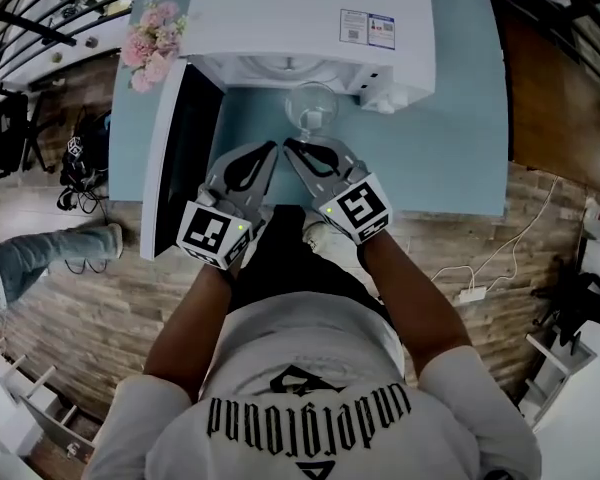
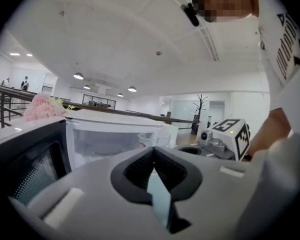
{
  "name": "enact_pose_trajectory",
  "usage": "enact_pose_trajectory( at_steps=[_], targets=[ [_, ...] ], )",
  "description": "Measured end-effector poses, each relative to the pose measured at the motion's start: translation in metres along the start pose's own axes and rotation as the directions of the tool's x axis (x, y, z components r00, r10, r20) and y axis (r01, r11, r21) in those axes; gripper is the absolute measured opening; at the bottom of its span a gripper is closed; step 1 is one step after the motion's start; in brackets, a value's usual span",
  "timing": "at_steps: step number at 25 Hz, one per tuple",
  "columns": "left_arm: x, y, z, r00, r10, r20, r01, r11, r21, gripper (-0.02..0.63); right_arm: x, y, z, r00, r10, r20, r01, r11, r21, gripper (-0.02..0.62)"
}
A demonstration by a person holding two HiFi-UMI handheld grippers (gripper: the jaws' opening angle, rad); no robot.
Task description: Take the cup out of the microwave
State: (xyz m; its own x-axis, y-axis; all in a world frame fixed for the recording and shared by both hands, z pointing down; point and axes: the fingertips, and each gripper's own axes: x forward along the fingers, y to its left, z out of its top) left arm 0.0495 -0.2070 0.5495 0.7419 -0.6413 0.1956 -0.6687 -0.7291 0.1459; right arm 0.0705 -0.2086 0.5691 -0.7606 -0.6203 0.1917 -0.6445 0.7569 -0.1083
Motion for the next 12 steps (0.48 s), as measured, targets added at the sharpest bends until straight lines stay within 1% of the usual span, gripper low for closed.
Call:
enact_pose_trajectory(
  at_steps=[4,8,10,12],
  targets=[
    [-0.021,-0.014,0.022,1.0,0.001,0.023,-0.001,1.0,0.013,0.051,-0.023,0.019,0.032,1.0,0.003,0.02,-0.003,1.0,-0.016,0.014],
    [-0.044,-0.028,0.052,1.0,-0.001,0.023,0.0,0.998,0.058,0.051,-0.049,0.039,0.068,0.999,0.012,0.034,-0.011,0.999,-0.039,0.015],
    [-0.056,-0.033,0.066,1.0,0.001,0.025,-0.002,0.998,0.058,0.051,-0.06,0.05,0.085,0.999,0.014,0.053,-0.012,0.999,-0.039,0.015],
    [-0.069,-0.04,0.078,1.0,-0.014,0.022,0.012,0.998,0.058,0.051,-0.07,0.063,0.1,0.997,0.011,0.073,-0.009,0.999,-0.035,0.015]
  ],
)
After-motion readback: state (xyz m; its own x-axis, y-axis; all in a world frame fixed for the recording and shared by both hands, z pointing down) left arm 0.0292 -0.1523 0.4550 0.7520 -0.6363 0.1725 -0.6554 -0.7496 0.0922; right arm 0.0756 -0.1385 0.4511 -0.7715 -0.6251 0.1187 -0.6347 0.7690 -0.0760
